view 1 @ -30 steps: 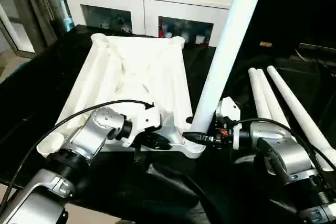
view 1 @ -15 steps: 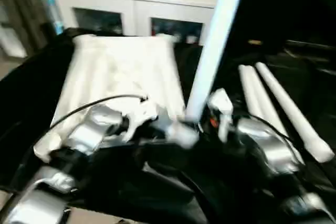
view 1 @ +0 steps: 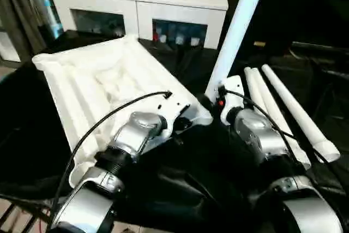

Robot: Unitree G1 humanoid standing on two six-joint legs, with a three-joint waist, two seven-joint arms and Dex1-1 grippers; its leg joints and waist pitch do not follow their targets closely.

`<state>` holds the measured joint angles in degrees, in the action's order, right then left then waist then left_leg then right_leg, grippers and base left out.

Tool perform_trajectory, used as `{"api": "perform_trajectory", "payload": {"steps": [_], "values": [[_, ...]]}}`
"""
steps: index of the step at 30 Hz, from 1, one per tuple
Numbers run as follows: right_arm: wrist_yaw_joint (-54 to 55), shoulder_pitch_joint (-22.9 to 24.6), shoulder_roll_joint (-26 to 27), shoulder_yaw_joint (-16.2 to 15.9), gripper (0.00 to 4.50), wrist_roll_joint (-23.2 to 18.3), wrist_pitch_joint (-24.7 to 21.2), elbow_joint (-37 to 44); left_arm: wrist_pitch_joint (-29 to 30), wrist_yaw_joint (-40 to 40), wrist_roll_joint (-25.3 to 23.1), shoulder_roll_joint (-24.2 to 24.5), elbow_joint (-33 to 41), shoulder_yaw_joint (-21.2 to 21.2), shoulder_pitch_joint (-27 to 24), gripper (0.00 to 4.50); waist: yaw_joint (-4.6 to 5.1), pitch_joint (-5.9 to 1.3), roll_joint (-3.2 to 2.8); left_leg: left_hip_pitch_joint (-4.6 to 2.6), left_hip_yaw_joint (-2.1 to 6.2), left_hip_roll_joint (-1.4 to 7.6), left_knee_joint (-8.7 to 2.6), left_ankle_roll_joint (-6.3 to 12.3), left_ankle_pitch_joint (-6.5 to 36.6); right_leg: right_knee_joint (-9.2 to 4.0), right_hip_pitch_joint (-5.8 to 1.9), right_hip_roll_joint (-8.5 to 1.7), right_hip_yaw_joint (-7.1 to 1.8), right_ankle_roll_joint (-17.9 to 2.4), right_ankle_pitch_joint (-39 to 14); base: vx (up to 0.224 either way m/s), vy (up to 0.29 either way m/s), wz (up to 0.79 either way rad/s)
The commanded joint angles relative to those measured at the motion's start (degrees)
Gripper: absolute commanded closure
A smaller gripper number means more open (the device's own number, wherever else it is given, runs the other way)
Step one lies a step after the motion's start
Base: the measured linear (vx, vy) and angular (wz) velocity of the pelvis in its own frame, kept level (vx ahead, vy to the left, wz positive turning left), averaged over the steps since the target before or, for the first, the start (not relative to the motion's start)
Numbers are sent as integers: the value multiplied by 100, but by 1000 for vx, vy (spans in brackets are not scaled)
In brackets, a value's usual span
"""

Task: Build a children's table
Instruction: Rotate leg to tighten

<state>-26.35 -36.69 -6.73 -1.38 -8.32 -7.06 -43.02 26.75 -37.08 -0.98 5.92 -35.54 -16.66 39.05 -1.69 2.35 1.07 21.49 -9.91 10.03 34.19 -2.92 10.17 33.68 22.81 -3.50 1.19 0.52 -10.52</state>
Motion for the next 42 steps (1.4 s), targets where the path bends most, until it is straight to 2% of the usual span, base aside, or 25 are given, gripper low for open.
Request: {"api": "perform_trajectory", "payload": {"steps": [1, 3, 5, 7, 8, 9, 11, 14, 15, 16, 17, 18, 20, 22, 25, 29, 36, 37, 42], "values": [[-470, 218, 477, -397, 261, 40, -505, -555, 31, 292, -78, -131, 96, -28, 187, 450, 42, -202, -37, -144, 189, 238, -542, -197, 3053, -596, -40, -416, -95, -793, -3177, 0, 0, 0], [-466, 185, 496, -369, 261, 39, -489, -624, 49, 312, -93, -135, 101, -1, 182, 450, 53, -201, -35, -149, 213, 233, -544, -211, 3133, -631, -39, -436, -76, -659, -3496, 0, 0, 0], [-487, 109, 516, -354, 261, 63, -485, -750, 70, 274, -111, -112, 146, 25, 165, 450, 53, -216, -59, -189, 220, 238, -551, -190, 3180, -683, -44, -447, -22, -637, -3472, 0, 0, 0], [-486, 85, 519, -352, 261, 87, -480, -784, 65, 235, -110, -100, 168, 19, 158, 450, 58, -208, -56, -150, 230, 247, -589, -179, 3190, -680, -82, -458, 48, -624, -3370, 0, 0, 0], [-439, 67, 511, -369, 261, 137, -476, -810, 61, 209, -106, -93, 185, 12, 150, 450, 58, -208, -56, -150, 230, 247, -589, -179, 3190, -680, -82, -458, 48, -624, -3370, 0, 0, 0], [-397, 41, 506, -381, 261, 182, -469, -847, 57, 186, -100, -85, 195, 7, 146, 450, 52, -205, -69, -209, 220, 247, -573, -189, 3311, -706, -30, -475, 60, -614, -3447, 0, 0, 0], [-287, -38, 494, -370, 261, 262, -386, -983, 19, 111, -101, -61, 234, -21, 124, 450, 68, -197, -84, -224, 232, 246, -575, -208, 3439, -728, -24, -471, 91, -584, -3522, 0, 0, 0], [-265, -107, 472, -322, 261, 282, -312, -1068, -28, 46, -127, -29, 277, -62, 100, 450, 95, -206, -106, -220, 249, 260, -606, -216, 3564, -739, -64, -483, 167, -570, -3375, 0, 0, 0], [-303, -164, 460, -258, 261, 266, -304, -1087, -43, -32, -138, 6, 342, -98, 69, 450, 94, -212, -115, -185, 260, 271, -635, -223, 3521, -724, -105, -495, 175, -593, -3220, 0, 0, 0], [-313, -174, 459, -245, 261, 261, -308, -1083, -52, -52, -137, 14, 360, -105, 62, 450, 92, -213, -103, -180, 249, 276, -644, -226, 3496, -713, -92, -502, 161, -639, -3102, 0, 0, 0], [-332, -201, 456, -205, 226, 241, -318, -1070, -60, -103, -132, 36, 409, -121, 44, 450, 87, -213, -97, -189, 243, 275, -641, -224, 3489, -709, -80, -505, 152, -665, -3071, 0, 0, 0], [-334, -220, 455, -177, 226, 224, -323, -1060, -50, -129, -128, 49, 439, -127, 34, 450, 89, -210, -105, -204, 227, 272, -632, -222, 3484, -707, -58, -510, 136, -724, -3023, 0, 0, 0], [-371, -281, 448, -91, 189, 177, -331, -1032, -33, -197, -131, 98, 529, -155, 1, 450, 99, -216, -105, -177, 222, 280, -638, -206, 3414, -682, -80, -520, 119, -794, -2910, 0, 0, 0], [-458, -350, 416, -35, 172, 130, -333, -1000, -79, -318, -158, 178, 647, -219, -51, 450, 94, -227, -106, -175, 190, 285, -634, -179, 3235, -656, -75, -518, 88, -917, -2658, 0, 0, 0], [-552, -407, 371, 3, 148, 95, -319, -989, -97, -418, -156, 241, 769, -246, -107, 450, 77, -239, -109, -140, 159, 288, -626, -120, 2915, -609, -117, -529, 67, -1049, -2384, 0, 0, 0], [-674, -435, 316, 20, 113, 55, -329, -906, -112, -532, -179, 342, 889, -301, -171, 450, 53, -253, -109, -117, 121, 291, -620, -26, 2481, -579, -150, -524, 53, -1128, -2165, 0, 0, 0], [-1057, -403, 217, -23, 54, 31, -358, -619, -126, -684, -186, 498, 1121, -337, -300, 450, 15, -270, -119, -109, 95, 306, -609, 25, 2171, -530, -173, -511, 48, -1238, -1866, 0, 0, 0], [-1133, -387, 191, -37, 43, 29, -373, -541, -141, -731, -175, 531, 1168, -343, -325, 450, -3, -277, -119, -103, 81, 307, -602, 59, 2002, -513, -184, -508, 43, -1284, -1716, 0, 0, 0], [-1453, -295, 44, -117, 36, 27, -434, -194, -254, -970, -137, 689, 1341, -384, -434, 450, -29, -305, -136, -101, 52, 305, -571, 159, 1579, -455, -210, -496, 36, -1419, -1179, 0, 0, 0]]}}
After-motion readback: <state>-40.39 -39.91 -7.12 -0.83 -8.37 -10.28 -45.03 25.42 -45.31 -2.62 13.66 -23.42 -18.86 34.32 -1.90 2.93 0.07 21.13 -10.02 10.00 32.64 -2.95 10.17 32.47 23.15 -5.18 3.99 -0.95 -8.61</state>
